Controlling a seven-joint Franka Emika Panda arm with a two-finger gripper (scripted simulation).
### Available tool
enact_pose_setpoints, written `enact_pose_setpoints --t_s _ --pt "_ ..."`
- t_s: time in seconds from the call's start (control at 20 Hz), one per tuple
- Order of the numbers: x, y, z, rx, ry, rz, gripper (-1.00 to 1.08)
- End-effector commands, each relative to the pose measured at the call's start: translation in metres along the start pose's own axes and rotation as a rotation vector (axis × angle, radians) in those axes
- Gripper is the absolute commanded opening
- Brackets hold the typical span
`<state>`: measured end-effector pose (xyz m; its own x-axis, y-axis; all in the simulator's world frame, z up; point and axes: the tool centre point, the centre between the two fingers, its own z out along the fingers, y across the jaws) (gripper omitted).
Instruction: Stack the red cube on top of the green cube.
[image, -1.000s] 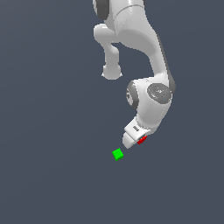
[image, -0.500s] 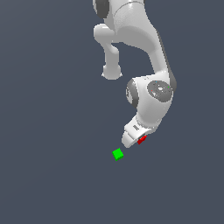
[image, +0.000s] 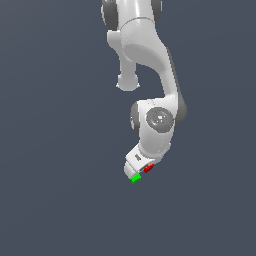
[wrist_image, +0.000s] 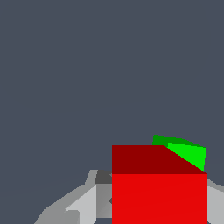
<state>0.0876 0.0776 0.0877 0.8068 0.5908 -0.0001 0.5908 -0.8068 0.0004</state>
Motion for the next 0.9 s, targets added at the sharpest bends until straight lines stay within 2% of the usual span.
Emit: enact_pose_setpoints --t_s 0.0,0.25,0.6,0.65,0.85 --pt "-0.004 0.02 0.009 -0.001 0.0 0.0 -1.0" --pt "-0.007 0.044 0.022 0.0 0.0 0.0 -1.0" --pt "-0.008 0.055 0.027 0.0 0.0 0.001 -1.0" --pt "-0.008 0.055 0.027 0.0 0.0 0.001 1.0" --pt "-0.008 0.055 0.027 0.0 0.0 0.001 1.0"
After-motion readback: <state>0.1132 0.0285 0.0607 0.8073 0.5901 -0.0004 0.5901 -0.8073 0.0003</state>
